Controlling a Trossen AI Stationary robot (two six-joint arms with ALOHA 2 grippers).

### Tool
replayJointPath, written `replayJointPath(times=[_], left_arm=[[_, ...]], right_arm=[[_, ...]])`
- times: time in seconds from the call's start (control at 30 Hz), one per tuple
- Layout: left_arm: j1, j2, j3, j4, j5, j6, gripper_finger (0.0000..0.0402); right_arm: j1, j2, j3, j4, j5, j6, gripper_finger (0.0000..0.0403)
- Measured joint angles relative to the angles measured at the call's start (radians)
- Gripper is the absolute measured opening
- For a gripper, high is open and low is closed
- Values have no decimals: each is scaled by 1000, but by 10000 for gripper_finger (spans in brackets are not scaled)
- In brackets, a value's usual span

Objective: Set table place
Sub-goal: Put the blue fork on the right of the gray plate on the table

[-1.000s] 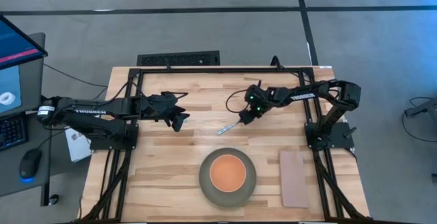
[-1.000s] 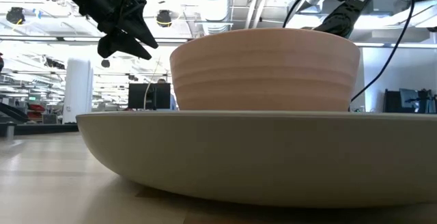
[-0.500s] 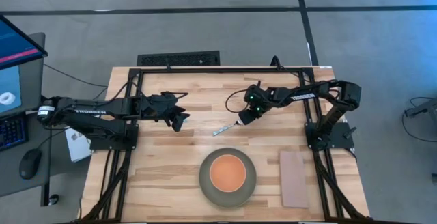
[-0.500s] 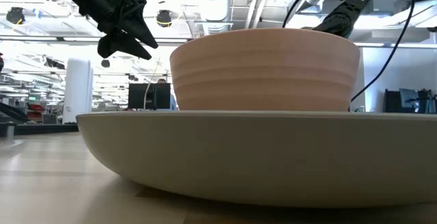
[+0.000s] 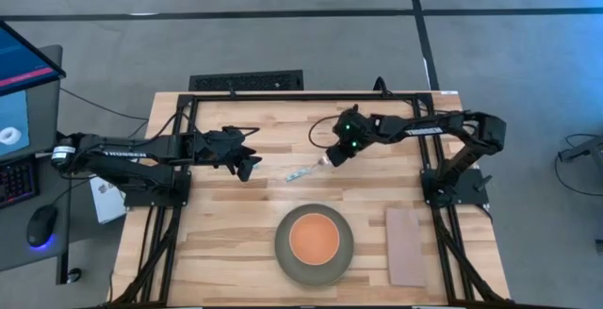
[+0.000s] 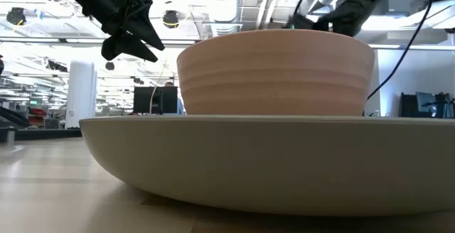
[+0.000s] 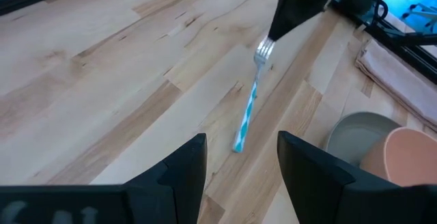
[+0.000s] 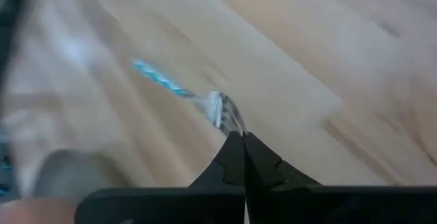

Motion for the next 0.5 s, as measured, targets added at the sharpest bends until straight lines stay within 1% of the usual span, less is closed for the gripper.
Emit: replayJointPath(times=[0.1,0.17,0.23,0.4,0.5], left_arm=[[0,0,0,-1,0,0,169],[0,0,0,-1,0,0,169],[0,0,0,-1,0,0,169],[0,0,0,-1,0,6,169],[0,0,0,-1,0,6,169]], right_arm=[[-15,-51,51,-29,-45,-35,10],[-28,-93,94,-92,-72,-85,10],[-40,-133,153,-189,-89,-150,10],[-58,-223,319,-497,-89,-310,10],[-58,-265,414,-634,-90,-385,10]])
